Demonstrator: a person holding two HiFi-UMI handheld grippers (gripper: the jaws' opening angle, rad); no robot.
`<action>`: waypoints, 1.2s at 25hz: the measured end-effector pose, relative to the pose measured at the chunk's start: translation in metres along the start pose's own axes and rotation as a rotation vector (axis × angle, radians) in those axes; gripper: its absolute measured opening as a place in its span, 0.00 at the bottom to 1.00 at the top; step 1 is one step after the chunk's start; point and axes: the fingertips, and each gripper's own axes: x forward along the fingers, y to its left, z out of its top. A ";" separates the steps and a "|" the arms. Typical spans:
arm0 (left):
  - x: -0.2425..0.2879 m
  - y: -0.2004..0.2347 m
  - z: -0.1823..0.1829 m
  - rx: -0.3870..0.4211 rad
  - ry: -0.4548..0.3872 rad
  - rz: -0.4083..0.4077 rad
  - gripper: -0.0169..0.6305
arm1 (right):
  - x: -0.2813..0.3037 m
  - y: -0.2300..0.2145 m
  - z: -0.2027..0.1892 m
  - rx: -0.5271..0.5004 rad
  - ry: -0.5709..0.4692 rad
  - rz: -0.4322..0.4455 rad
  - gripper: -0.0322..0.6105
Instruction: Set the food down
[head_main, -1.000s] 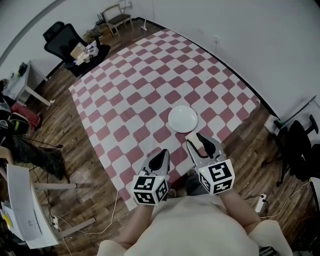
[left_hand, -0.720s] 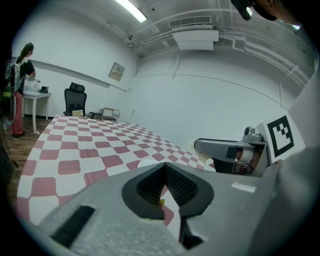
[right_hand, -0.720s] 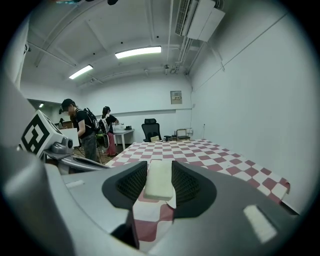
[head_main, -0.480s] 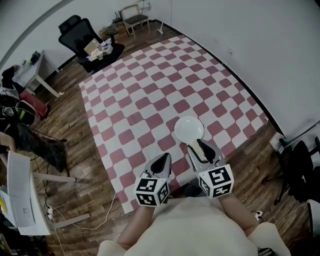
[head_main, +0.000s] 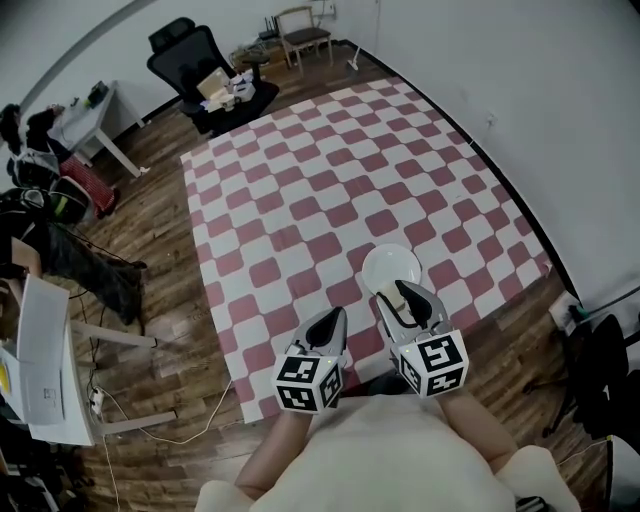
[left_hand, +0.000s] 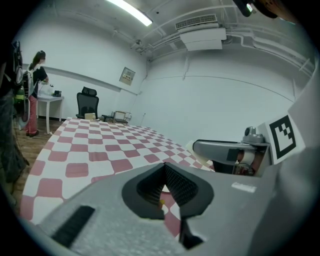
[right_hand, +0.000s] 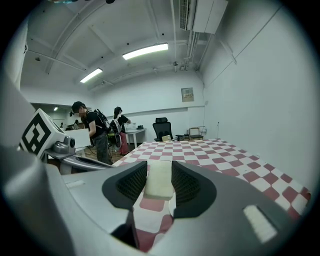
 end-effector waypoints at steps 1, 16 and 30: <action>0.001 0.000 0.001 -0.002 -0.003 0.007 0.04 | 0.001 -0.001 0.001 -0.002 -0.001 0.007 0.30; 0.007 -0.004 0.005 -0.012 -0.026 0.083 0.04 | 0.011 -0.012 0.004 -0.010 -0.005 0.087 0.30; 0.023 -0.010 0.010 -0.033 -0.047 0.146 0.04 | 0.020 -0.028 0.010 -0.039 0.001 0.161 0.30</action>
